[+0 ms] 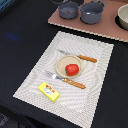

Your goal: Interact with the objects in diverse but meaningful ways.

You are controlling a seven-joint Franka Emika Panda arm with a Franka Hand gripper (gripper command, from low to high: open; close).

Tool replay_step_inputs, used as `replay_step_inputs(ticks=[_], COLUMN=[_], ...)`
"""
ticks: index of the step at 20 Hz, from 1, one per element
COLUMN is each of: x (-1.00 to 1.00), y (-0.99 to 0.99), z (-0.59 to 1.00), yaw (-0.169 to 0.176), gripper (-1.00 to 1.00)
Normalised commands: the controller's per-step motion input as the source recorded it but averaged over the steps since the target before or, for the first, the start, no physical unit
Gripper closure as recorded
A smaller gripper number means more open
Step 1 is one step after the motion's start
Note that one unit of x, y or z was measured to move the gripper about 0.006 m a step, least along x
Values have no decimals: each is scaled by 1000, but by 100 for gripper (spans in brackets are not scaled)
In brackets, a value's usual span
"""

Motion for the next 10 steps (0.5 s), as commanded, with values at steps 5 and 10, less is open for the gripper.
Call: replay_step_inputs(ticks=[5, 10], x=[1, 3], y=[0, 17], z=[-311, -320], yaw=[0, 0], gripper=[-100, -100])
